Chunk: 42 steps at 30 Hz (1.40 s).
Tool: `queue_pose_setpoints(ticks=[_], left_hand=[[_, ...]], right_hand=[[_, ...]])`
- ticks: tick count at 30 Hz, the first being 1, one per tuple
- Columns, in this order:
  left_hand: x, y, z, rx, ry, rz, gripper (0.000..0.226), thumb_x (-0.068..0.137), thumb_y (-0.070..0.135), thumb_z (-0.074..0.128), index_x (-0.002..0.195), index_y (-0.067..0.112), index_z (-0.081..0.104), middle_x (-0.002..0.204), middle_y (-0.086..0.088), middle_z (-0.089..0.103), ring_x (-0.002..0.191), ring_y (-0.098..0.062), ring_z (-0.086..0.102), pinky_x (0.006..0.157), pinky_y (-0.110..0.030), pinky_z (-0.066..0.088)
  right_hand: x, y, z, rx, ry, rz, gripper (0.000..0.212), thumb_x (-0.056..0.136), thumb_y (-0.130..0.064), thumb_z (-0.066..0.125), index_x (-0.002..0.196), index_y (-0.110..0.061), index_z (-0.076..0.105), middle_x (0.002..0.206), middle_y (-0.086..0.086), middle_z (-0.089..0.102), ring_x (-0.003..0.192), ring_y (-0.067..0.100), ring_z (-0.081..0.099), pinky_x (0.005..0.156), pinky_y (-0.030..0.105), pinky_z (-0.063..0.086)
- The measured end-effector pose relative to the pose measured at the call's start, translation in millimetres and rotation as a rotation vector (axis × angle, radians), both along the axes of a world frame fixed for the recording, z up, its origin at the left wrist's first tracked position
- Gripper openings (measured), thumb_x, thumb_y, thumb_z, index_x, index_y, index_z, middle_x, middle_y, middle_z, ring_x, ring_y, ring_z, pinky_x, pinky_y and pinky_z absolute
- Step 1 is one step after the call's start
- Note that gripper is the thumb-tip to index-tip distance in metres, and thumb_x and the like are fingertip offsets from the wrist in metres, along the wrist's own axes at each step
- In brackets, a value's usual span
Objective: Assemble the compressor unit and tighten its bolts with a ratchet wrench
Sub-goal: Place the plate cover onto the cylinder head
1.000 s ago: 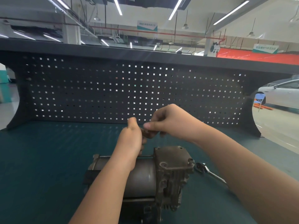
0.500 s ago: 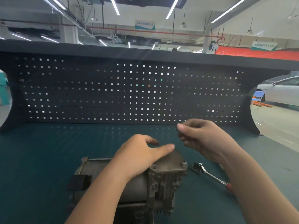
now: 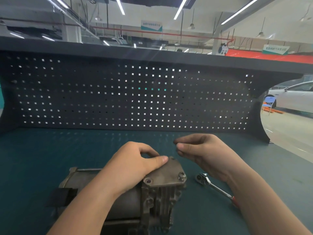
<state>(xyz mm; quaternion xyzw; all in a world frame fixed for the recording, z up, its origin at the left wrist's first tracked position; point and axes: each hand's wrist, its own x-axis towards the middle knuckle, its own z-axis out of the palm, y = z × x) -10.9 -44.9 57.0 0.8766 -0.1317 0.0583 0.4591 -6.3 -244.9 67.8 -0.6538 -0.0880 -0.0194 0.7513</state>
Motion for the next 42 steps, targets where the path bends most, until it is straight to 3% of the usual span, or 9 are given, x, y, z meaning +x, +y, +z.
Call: queue_pose_setpoints(ticks=[5,9,15,21,25,30,34,38,42], left_hand=[[0.7,-0.5,-0.6,-0.031,0.009,-0.017,0.022,0.074,0.054,0.075,0.081,0.033,0.075,0.046,0.024,0.056,0.045,0.010,0.052,0.046,-0.013,0.032],[0.8,-1.5,-0.3,-0.039,0.003,-0.020,0.021,0.075,0.052,0.076,0.082,0.032,0.075,0.042,0.025,0.052,0.042,0.010,0.050,0.039,-0.008,0.030],[-1.9,-2.4,0.9,-0.038,0.004,-0.011,0.022,0.074,0.054,0.075,0.082,0.033,0.075,0.042,0.023,0.053,0.041,0.008,0.049,0.049,-0.020,0.032],[-2.7,-2.3,0.9,-0.041,0.003,-0.023,0.021,0.075,0.054,0.075,0.083,0.034,0.076,0.044,0.023,0.055,0.043,0.008,0.051,0.045,-0.013,0.031],[-2.2,-2.6,0.7,-0.060,0.004,-0.034,0.020,0.074,0.052,0.076,0.083,0.034,0.076,0.046,0.023,0.057,0.044,0.008,0.052,0.050,-0.017,0.034],[-2.7,-2.4,1.1,-0.046,-0.009,-0.032,0.021,0.075,0.052,0.075,0.083,0.033,0.076,0.042,0.023,0.052,0.042,0.009,0.050,0.040,-0.009,0.029],[-3.2,-2.7,0.7,-0.049,-0.010,-0.032,0.021,0.075,0.051,0.076,0.083,0.032,0.076,0.042,0.024,0.052,0.042,0.009,0.049,0.041,-0.008,0.030],[-2.8,-2.9,0.3,-0.052,-0.006,-0.017,0.021,0.074,0.053,0.076,0.083,0.034,0.076,0.046,0.024,0.056,0.046,0.009,0.052,0.054,-0.020,0.035],[-1.6,-3.5,-0.6,-0.055,0.003,-0.011,0.022,0.073,0.053,0.077,0.083,0.033,0.076,0.047,0.022,0.057,0.045,0.008,0.052,0.056,-0.022,0.037]], right_hand=[[-5.1,6.3,0.4,-0.188,-0.071,-0.019,0.011,0.071,-0.009,0.077,0.081,-0.013,0.076,0.081,0.012,0.075,0.075,0.017,0.072,0.065,0.019,0.055],[-9.6,5.2,3.0,-0.312,-0.088,0.005,0.014,0.082,-0.003,0.071,0.089,-0.015,0.075,0.085,0.009,0.076,0.081,0.017,0.073,0.067,0.014,0.053],[-17.1,1.3,6.7,-0.497,-0.136,0.015,0.016,0.083,-0.011,0.073,0.094,-0.021,0.075,0.085,-0.005,0.076,0.081,0.009,0.073,0.069,0.008,0.049],[-14.7,3.2,5.7,-0.602,-0.237,-0.039,0.015,0.078,-0.014,0.079,0.087,-0.026,0.077,0.080,-0.012,0.075,0.078,0.001,0.071,0.068,0.006,0.047],[-17.8,0.1,7.2,-0.683,-0.292,-0.005,0.016,0.080,-0.018,0.077,0.086,-0.033,0.076,0.084,-0.019,0.074,0.081,-0.005,0.068,0.069,0.002,0.044],[-15.8,-2.8,7.2,-0.603,-0.270,0.048,0.019,0.087,-0.007,0.068,0.087,-0.025,0.075,0.084,-0.005,0.076,0.082,0.009,0.072,0.076,0.015,0.053],[-9.5,0.8,0.5,-0.517,-0.243,0.051,0.009,0.084,-0.008,0.071,0.085,-0.016,0.074,0.080,-0.001,0.075,0.076,0.010,0.071,0.069,0.015,0.052],[-6.9,2.6,-4.1,-0.262,-0.096,0.155,0.012,0.075,-0.010,0.072,0.084,-0.004,0.067,0.075,0.005,0.070,0.069,0.012,0.067,0.064,0.018,0.052],[-6.6,4.7,-6.1,-0.106,0.030,0.206,0.019,0.070,-0.013,0.070,0.085,-0.002,0.066,0.077,0.008,0.068,0.070,0.017,0.067,0.062,0.024,0.054]])
